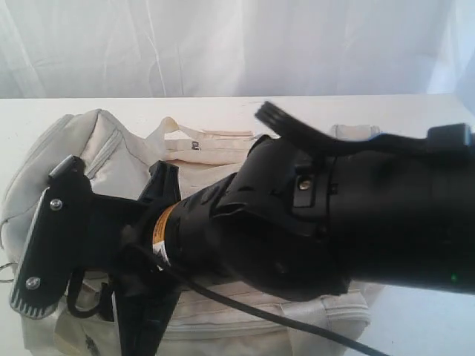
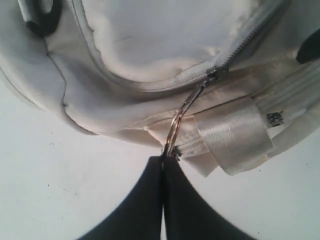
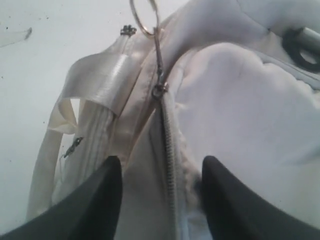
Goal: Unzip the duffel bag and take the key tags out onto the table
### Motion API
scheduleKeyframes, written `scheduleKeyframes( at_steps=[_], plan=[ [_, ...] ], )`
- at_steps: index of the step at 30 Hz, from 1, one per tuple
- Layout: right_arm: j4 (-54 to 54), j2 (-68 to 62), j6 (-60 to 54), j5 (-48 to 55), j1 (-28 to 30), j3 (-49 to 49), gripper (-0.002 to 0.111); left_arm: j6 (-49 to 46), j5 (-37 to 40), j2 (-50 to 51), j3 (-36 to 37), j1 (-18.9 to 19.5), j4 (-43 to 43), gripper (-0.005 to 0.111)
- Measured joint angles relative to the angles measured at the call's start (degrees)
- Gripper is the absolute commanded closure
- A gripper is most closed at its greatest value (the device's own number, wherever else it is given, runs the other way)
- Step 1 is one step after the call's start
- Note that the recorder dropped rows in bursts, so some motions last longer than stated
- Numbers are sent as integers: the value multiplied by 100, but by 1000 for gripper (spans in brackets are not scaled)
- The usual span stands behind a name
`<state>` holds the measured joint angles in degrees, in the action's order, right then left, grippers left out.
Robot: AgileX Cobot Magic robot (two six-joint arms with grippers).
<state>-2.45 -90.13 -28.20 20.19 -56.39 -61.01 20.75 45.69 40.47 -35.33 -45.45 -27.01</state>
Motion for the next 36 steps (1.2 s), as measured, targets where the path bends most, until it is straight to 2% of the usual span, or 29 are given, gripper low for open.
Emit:
scheduleKeyframes(
  at_steps=[3,4,9,15,21,25,36],
  plan=[
    [-21,-122,-1,10,-25,0,102,199,28,-9,52,0,-199,107],
    [-32,-134,-1,89,-25,0,108,312,50,-9,52,0,-331,107],
    [-32,-134,45,728,-25,-50,108,898,148,-9,52,0,-1166,107],
    [-21,-134,368,948,-25,-50,108,1601,-260,229,56,0,-2185,107],
    [-7,-134,392,1067,-25,-39,108,1829,-427,760,56,67,-2640,107],
    [1,-134,405,1089,-25,-39,108,1891,-788,1083,-173,344,-2728,107],
    [54,-134,415,1090,-25,-39,108,1663,-1972,2103,-828,1508,-2493,107]
  ],
)
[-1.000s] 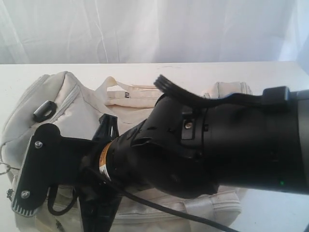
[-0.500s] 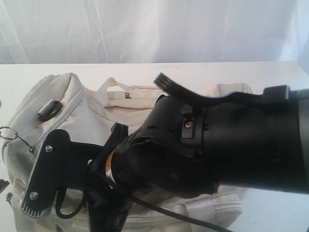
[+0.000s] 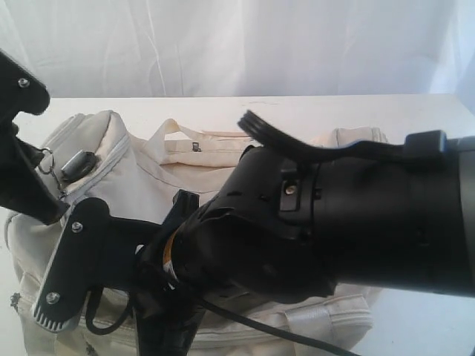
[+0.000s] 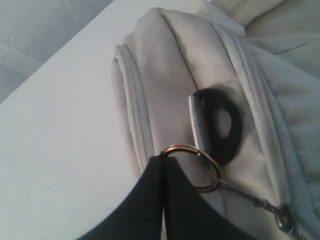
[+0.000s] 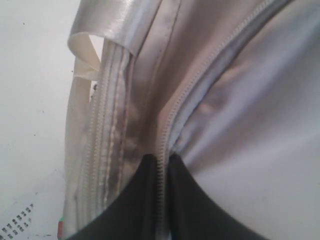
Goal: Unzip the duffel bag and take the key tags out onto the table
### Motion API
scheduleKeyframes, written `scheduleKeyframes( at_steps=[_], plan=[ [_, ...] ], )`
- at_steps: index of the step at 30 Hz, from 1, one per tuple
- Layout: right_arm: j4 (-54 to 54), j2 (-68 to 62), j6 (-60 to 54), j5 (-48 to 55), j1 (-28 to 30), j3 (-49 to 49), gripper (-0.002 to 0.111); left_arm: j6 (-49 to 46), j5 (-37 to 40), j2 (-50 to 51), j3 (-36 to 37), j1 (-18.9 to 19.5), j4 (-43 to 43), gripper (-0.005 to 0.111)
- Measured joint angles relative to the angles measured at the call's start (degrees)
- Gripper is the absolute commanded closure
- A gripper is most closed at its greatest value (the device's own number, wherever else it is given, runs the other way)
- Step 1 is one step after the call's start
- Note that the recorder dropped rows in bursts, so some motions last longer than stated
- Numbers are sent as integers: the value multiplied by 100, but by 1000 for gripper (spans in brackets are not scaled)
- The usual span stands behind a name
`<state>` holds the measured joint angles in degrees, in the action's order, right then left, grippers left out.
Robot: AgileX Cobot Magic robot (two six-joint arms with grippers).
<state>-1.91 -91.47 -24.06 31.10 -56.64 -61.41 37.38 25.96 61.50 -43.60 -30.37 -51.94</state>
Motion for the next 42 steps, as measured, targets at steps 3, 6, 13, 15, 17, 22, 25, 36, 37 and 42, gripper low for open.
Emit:
scheduleKeyframes(
  at_steps=[3,6,13,15,17,22,25,36,37,42],
  plan=[
    [9,0,0,0,0,0,108,-266,-268,309,-254,240,284,107],
    [9,0,0,0,0,0,108,-514,-416,698,-559,418,494,107],
    [9,0,0,13,0,0,108,-976,-452,1582,-1373,548,670,107],
    [9,0,0,12,0,0,108,-1018,-451,1772,-1584,571,703,107],
    [9,0,0,12,0,0,108,-1068,-441,1968,-1795,583,715,107],
    [9,0,0,12,0,0,108,-1187,-415,2477,-2383,621,766,107],
    [9,0,0,12,0,0,108,-1291,-366,2809,-2681,716,914,107],
    [-68,0,5,2,0,0,108,-2234,-73,3772,-3685,1071,2138,107],
    [-78,0,5,2,0,0,108,-2272,-8,3799,-3742,1083,2191,107],
    [-36,0,5,44,0,0,108,-2792,396,3794,-3879,1106,2576,107]
  ],
)
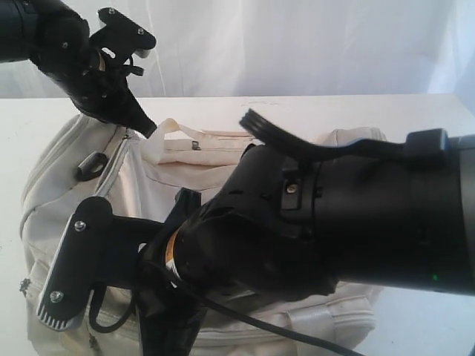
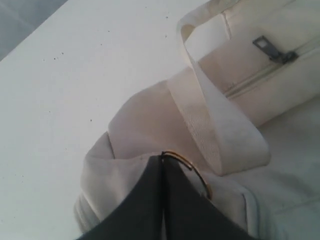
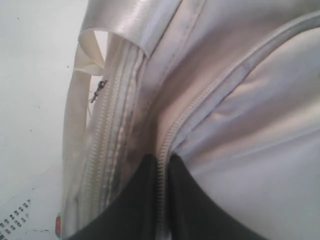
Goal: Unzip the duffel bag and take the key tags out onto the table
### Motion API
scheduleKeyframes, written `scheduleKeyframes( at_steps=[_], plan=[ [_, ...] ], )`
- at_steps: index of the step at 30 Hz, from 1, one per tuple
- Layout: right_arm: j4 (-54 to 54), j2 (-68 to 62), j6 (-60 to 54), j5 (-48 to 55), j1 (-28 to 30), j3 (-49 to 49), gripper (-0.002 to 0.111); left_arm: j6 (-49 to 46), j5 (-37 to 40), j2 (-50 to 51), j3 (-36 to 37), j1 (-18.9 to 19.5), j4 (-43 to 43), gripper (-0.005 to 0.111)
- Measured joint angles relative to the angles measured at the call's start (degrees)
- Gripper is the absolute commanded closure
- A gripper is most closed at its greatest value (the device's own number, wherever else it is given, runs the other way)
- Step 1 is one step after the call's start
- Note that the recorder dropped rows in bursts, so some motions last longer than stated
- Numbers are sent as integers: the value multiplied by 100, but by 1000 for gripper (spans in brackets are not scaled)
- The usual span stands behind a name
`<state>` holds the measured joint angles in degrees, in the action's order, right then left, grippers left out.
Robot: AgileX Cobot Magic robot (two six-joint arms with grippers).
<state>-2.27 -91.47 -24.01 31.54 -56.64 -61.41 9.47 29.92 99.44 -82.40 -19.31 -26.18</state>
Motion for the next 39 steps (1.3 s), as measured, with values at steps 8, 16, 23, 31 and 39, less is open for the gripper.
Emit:
scheduleKeyframes(
  at_steps=[8,16,23,31,39],
  plan=[
    [158,0,0,163,-70,20,108,-1661,899,-563,-38,66,1251,107],
    [227,-8,0,212,-70,34,108,-2405,704,-1099,-73,66,2086,107],
    [227,-8,0,221,-70,34,108,-2454,-6,-658,-73,66,2096,107],
    [227,-8,493,221,-70,34,82,-2338,466,-861,-73,66,1841,63],
    [-224,90,1062,704,-70,-75,57,-1953,2171,-1790,0,66,1770,73]
  ],
)
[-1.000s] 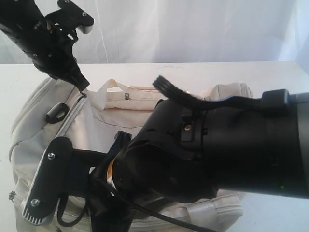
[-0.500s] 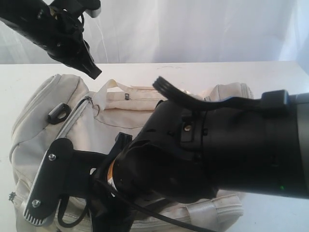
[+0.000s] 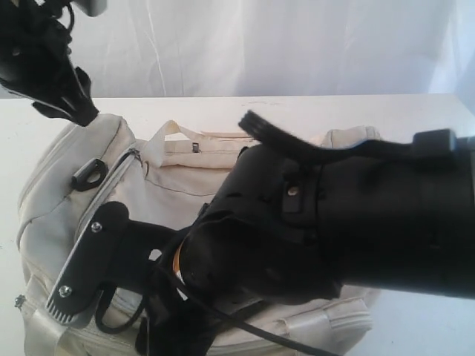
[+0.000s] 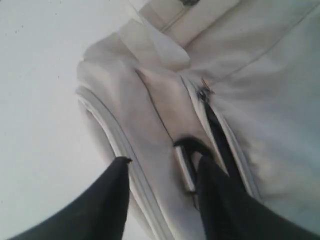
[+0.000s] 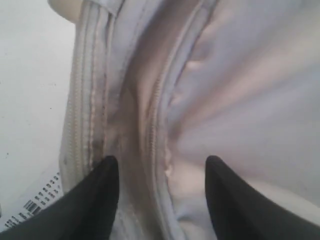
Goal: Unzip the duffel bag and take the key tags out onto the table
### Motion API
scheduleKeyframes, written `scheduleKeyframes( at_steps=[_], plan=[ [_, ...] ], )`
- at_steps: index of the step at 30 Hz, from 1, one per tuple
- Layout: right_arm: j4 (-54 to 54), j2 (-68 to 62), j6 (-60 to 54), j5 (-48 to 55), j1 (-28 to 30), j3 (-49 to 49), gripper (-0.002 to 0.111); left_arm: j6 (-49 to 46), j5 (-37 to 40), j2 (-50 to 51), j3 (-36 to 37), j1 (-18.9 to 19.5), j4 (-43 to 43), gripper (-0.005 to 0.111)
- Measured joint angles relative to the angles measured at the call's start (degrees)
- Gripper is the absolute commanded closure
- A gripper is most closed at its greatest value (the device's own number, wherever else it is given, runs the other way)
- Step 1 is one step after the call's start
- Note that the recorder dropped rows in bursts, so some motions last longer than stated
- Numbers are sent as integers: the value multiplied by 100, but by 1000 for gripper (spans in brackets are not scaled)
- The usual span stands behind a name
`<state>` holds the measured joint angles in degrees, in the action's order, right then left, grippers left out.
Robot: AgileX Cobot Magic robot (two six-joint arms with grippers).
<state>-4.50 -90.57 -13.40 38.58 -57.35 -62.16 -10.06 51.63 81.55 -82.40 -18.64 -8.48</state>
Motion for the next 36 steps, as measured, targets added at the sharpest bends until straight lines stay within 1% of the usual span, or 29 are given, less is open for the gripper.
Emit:
scheduleKeyframes(
  at_steps=[3,4,7,12,13,14,17,19,21,24,28,30,34,36],
  plan=[
    [-658,205,530,247,0,-153,57,113,214,-572,376,0,192,101],
    [-853,268,689,315,0,-198,57,136,214,-744,577,0,262,107],
    [-1101,364,900,495,0,-248,57,150,175,-1367,1249,0,474,107],
    [-1114,342,987,789,0,-247,57,163,48,-2603,2506,0,848,107],
    [-1114,328,1001,802,0,-247,57,163,-44,-2804,2774,0,848,107],
    [-1166,286,1001,806,0,-247,57,163,-325,-3265,3283,0,902,107],
    [-1281,206,1001,944,0,-247,57,163,-810,-3780,3837,0,913,107],
    [-1316,184,957,1432,0,-276,57,190,-1128,-4144,4100,0,937,107],
    [-1249,224,904,1689,0,-339,57,201,-1222,-4328,4126,0,1007,107],
    [-1062,349,572,1779,0,-373,57,203,-1313,-4570,4136,0,1090,107],
    [-1101,118,270,1731,0,-337,57,203,-1324,-4701,4134,0,1162,107],
    [-1207,-40,230,1495,0,-337,57,213,-1324,-4713,4134,0,1186,107],
    [-1841,-190,837,1144,0,-337,57,213,-1324,-4713,4134,0,1209,107],
    [-1944,-244,1041,1113,0,-337,57,213,-1324,-4713,4134,0,1242,107]
  ],
)
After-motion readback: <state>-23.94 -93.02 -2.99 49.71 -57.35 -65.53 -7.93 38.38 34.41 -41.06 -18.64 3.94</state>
